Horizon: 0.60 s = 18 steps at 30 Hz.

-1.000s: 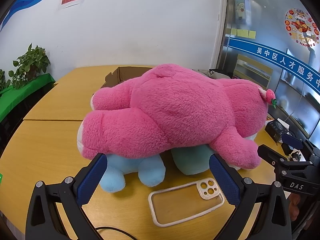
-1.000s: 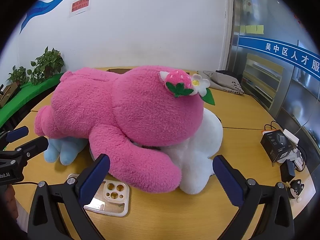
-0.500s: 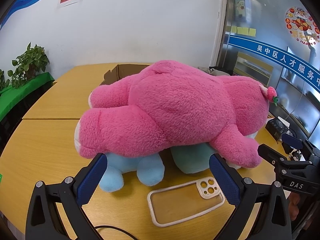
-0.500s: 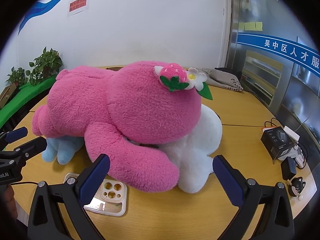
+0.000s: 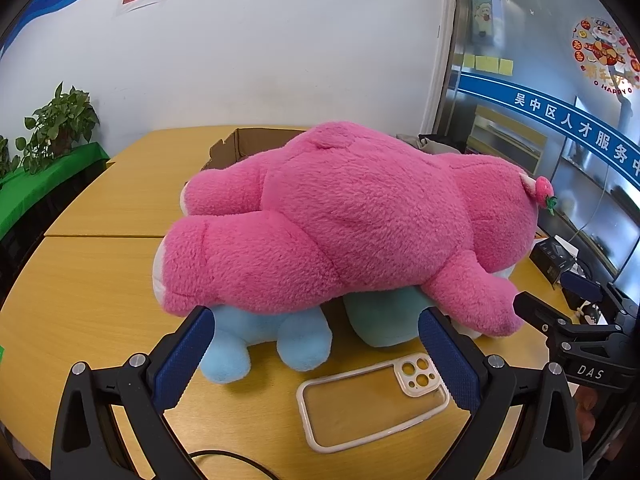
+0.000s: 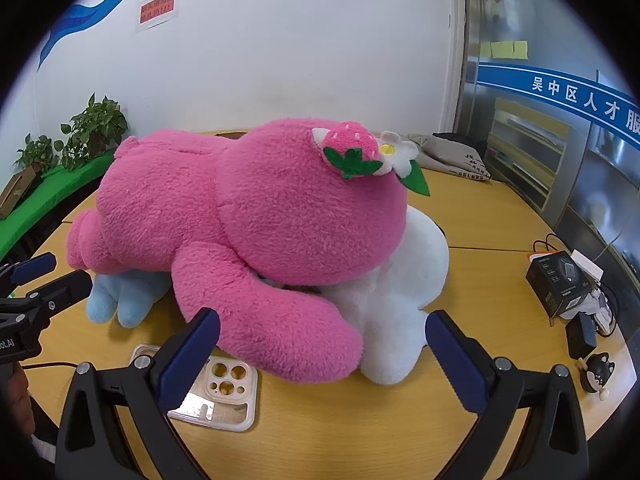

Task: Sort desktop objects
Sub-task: 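Move both tools toward the pink plush bear lying on the other toys, then close the left and right grippers on the pink plush bear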

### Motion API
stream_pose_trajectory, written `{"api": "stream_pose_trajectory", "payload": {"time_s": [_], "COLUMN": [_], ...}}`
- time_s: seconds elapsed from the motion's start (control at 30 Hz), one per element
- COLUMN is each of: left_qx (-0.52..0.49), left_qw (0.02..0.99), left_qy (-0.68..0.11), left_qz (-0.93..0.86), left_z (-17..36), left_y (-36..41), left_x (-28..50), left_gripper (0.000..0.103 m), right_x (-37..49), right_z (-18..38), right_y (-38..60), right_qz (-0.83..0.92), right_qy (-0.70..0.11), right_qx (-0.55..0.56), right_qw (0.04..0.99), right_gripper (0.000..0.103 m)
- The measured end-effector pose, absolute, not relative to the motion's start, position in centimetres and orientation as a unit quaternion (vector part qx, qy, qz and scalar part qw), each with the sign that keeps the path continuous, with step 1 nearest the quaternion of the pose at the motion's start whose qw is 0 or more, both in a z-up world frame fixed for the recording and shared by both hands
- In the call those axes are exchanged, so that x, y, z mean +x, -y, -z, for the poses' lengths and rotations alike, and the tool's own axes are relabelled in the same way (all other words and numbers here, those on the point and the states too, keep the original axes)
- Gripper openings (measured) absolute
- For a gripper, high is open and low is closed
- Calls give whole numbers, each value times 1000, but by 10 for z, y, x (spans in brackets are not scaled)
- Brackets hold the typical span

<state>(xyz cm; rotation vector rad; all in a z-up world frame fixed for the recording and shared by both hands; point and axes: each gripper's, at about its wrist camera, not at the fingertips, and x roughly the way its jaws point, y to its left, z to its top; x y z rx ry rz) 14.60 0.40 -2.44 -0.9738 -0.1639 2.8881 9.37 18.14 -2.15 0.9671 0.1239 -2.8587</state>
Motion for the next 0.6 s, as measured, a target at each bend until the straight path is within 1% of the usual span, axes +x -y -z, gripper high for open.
{"api": "stream_pose_trajectory", "payload": {"time_s": [0.3, 0.53, 0.6], "left_qx": [-320, -311, -317], "left_qw": [47, 64, 64], "left_qy": [56, 82, 92], "left_qz": [-945, -945, -942], "left_z": [24, -8, -14], "left_y": [-1, 26, 33], "left_x": [144, 117, 102], "left_gripper": [103, 103, 103], "right_x": [94, 82, 72], "right_z": [22, 2, -7], "right_y": [-183, -206, -220], "right_qz": [945, 954, 956], "right_qy": [-36, -23, -2], "right_qx": [317, 286, 280], "right_qw": [70, 82, 85], "right_gripper": [103, 103, 103]}}
